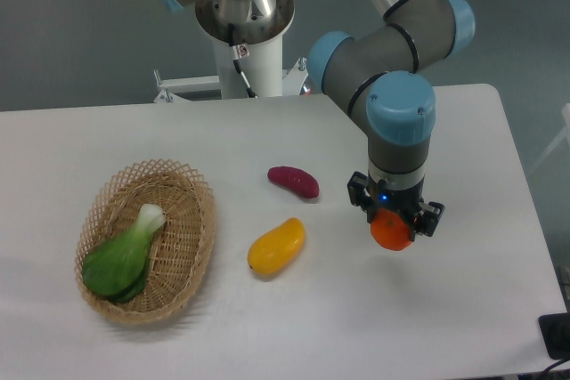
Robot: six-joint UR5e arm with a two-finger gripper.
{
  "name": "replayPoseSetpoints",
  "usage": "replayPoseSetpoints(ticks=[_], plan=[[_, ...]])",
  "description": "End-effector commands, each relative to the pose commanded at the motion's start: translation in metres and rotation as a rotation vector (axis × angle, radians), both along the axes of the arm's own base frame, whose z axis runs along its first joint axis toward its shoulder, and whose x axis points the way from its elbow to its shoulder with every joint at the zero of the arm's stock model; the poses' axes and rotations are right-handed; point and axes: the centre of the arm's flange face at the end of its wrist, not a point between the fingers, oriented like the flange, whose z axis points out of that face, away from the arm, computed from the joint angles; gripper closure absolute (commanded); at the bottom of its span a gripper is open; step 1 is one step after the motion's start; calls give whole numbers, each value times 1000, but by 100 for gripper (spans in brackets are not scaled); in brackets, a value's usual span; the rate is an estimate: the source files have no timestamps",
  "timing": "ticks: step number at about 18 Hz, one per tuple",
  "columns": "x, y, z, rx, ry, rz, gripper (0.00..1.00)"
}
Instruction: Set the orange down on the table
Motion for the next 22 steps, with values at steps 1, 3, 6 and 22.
replayPoseSetpoints(ticks=[1, 3, 6, 22], plan=[[0, 0, 0, 2, 0, 0, 32], [0, 0, 0, 2, 0, 0, 32], [0, 1, -1, 2, 1, 8, 32], [7, 3, -35, -31, -40, 53, 32]])
